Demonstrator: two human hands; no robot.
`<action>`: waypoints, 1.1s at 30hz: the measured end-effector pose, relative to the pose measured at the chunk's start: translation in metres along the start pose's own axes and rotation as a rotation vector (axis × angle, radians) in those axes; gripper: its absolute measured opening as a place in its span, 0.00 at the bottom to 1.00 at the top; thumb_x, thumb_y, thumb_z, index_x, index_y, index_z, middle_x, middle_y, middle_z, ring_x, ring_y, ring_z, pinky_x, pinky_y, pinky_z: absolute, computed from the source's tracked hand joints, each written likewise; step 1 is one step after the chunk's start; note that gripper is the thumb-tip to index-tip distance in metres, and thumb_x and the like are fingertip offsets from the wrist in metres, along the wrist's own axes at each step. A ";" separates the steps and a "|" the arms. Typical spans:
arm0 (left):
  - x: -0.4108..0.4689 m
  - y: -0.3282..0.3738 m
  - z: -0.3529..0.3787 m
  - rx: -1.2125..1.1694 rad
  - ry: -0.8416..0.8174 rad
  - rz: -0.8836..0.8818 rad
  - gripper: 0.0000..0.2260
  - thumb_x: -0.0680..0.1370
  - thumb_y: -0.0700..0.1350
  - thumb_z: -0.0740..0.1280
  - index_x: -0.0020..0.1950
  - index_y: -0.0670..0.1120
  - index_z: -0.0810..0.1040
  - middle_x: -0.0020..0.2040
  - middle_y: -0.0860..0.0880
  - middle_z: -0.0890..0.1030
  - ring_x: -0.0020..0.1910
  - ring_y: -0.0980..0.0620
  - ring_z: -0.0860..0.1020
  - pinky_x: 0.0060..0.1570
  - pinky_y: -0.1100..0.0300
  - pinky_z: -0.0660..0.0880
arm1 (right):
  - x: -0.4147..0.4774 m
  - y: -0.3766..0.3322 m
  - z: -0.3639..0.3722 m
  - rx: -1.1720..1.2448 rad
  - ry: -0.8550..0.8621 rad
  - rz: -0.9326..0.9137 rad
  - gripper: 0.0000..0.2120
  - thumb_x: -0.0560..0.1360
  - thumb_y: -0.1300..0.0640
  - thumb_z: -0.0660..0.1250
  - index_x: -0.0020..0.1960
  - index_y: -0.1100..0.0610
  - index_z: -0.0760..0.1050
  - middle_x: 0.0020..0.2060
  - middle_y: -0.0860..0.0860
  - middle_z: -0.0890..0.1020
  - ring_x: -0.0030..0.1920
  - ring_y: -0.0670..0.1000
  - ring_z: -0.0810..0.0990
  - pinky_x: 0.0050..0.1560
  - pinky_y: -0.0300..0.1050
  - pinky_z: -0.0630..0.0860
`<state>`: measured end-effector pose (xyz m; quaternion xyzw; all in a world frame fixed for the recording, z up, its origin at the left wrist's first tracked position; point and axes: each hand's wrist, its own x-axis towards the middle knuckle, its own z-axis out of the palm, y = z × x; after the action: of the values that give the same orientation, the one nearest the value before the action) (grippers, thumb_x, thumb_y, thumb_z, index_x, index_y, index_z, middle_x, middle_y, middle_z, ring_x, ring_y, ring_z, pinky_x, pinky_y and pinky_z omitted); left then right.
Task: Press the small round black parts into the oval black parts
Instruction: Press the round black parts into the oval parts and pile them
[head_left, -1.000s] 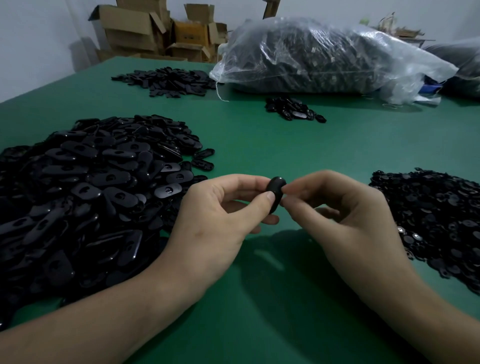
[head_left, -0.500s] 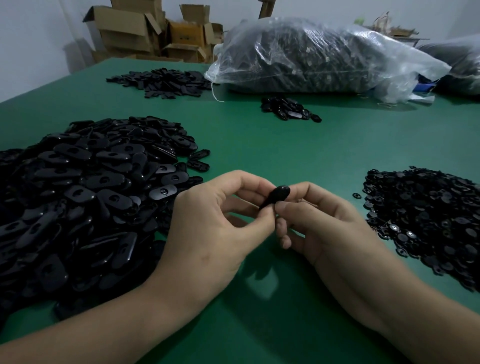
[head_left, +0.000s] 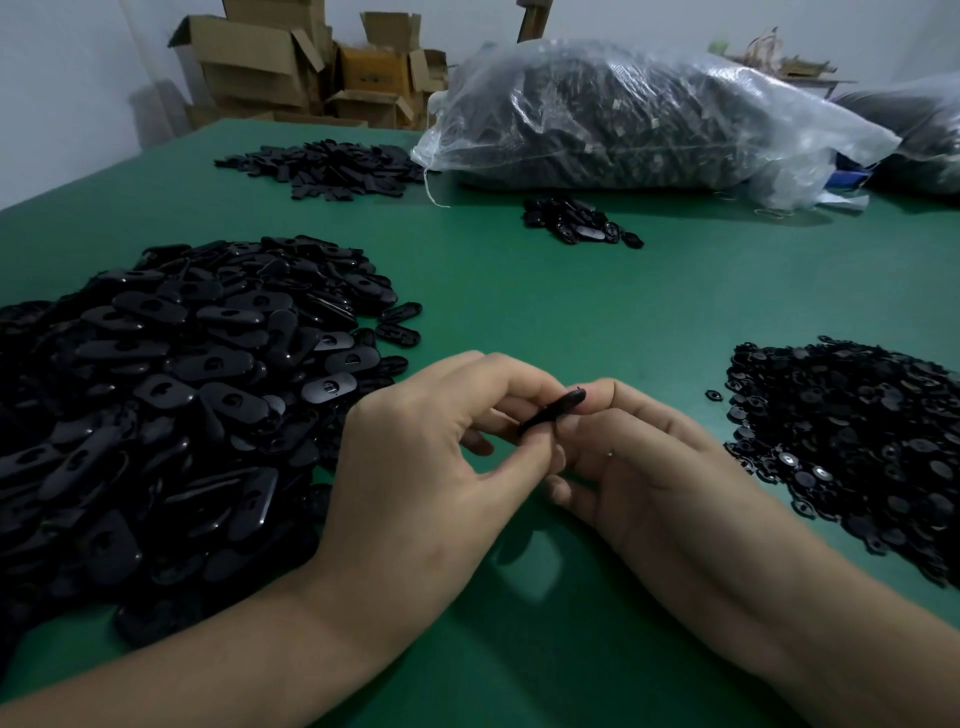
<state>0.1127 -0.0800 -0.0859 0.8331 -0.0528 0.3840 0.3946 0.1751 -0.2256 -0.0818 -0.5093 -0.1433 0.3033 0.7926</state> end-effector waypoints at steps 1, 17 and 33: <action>0.000 0.000 0.000 0.011 -0.002 0.008 0.12 0.71 0.37 0.78 0.49 0.52 0.86 0.41 0.58 0.84 0.44 0.61 0.83 0.42 0.64 0.79 | 0.000 0.000 0.000 0.007 -0.005 0.007 0.05 0.67 0.63 0.70 0.37 0.54 0.80 0.38 0.55 0.80 0.37 0.48 0.78 0.42 0.44 0.74; 0.000 -0.006 -0.004 0.123 -0.004 0.160 0.07 0.77 0.40 0.75 0.53 0.51 0.86 0.44 0.58 0.83 0.45 0.62 0.82 0.44 0.67 0.76 | 0.000 0.003 -0.006 0.117 -0.074 0.035 0.07 0.67 0.63 0.73 0.45 0.57 0.82 0.45 0.58 0.82 0.39 0.50 0.82 0.52 0.46 0.82; -0.001 -0.008 -0.005 0.112 -0.031 0.142 0.08 0.76 0.42 0.74 0.53 0.53 0.86 0.42 0.57 0.83 0.44 0.60 0.82 0.42 0.65 0.77 | 0.004 0.003 -0.013 0.136 -0.139 0.050 0.13 0.64 0.63 0.79 0.45 0.56 0.78 0.50 0.60 0.83 0.41 0.52 0.82 0.55 0.49 0.82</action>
<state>0.1125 -0.0717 -0.0894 0.8540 -0.0963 0.4004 0.3180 0.1838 -0.2317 -0.0899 -0.4354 -0.1642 0.3664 0.8057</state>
